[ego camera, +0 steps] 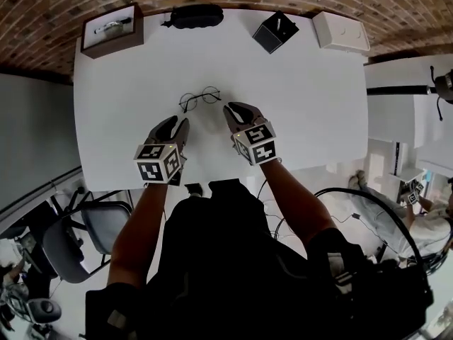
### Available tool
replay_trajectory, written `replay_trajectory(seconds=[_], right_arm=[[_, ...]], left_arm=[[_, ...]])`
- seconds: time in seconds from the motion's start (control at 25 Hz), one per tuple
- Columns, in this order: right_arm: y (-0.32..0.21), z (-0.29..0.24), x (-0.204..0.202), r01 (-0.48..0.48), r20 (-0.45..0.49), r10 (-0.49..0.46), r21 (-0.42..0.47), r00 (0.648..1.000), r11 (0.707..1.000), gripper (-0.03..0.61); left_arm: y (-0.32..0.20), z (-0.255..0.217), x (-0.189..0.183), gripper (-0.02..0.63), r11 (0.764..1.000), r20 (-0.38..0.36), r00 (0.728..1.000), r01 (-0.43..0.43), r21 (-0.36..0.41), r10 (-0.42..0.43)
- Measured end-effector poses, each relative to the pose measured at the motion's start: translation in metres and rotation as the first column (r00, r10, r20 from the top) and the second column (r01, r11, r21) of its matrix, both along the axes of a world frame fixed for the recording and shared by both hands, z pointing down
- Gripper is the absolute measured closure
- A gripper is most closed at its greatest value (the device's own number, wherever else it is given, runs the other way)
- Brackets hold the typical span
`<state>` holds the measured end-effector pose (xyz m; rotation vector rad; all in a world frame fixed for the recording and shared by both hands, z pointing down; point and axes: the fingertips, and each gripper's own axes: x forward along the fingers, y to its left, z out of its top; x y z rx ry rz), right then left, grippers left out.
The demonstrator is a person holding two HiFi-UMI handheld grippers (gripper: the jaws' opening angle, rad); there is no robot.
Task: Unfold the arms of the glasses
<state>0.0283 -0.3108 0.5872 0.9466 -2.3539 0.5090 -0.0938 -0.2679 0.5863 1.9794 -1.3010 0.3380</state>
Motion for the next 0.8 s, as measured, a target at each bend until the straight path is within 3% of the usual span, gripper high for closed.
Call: replay_trajectory(seconds=[0.8], right_arm=[[-0.022, 0.041, -0.02, 0.122, -0.111, -0.126, -0.041, 0.986, 0.992, 0.517]], left_arm=[[-0.023, 0.052, 0.012, 0.482, 0.992, 0.049, 0.999, -0.009, -0.125, 0.016]])
